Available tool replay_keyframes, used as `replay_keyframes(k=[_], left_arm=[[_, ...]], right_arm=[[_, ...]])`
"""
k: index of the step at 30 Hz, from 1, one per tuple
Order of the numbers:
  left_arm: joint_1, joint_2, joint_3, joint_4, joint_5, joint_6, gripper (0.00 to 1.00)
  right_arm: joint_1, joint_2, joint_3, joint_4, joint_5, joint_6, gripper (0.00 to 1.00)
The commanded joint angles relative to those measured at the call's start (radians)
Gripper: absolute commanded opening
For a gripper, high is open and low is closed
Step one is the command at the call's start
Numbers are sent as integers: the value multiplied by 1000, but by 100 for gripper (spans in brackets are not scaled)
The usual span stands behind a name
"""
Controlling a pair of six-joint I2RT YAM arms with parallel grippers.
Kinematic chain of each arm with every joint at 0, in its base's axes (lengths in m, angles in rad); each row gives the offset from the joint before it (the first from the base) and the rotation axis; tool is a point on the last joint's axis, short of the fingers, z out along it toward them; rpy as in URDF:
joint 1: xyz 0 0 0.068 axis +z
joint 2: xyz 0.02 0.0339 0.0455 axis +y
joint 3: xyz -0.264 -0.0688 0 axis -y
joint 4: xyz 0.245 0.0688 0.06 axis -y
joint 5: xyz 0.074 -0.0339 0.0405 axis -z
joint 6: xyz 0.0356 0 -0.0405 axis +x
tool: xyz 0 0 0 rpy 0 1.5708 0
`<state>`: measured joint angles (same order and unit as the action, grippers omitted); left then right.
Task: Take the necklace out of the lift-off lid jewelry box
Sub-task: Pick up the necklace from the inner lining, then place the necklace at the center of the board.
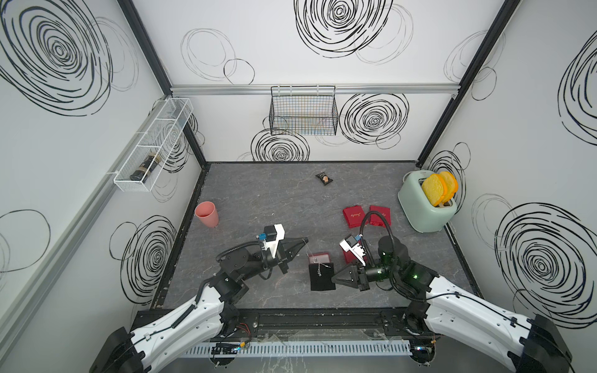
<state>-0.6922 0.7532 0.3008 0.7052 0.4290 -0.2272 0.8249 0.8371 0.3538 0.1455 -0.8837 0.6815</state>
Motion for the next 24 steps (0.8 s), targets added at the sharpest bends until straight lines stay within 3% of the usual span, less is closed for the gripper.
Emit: replay_keyframes(k=[1,11,17,20,24], left_arm=[[15,35,54,64,11,32,0],[127,205,158,137,44,-35,0],[199,317,235,83,83,-31,0],[222,371,272,4,52,-17,0],[227,463,366,-234,-70,46,0]], right_arm=[[43,22,3,64,-28,-8,0],[196,181,85,43,43,-99,0],[256,232,122,64,66,-142,0],[266,219,128,73,68,-156,0],[267,163,123,62,82,-166,1]])
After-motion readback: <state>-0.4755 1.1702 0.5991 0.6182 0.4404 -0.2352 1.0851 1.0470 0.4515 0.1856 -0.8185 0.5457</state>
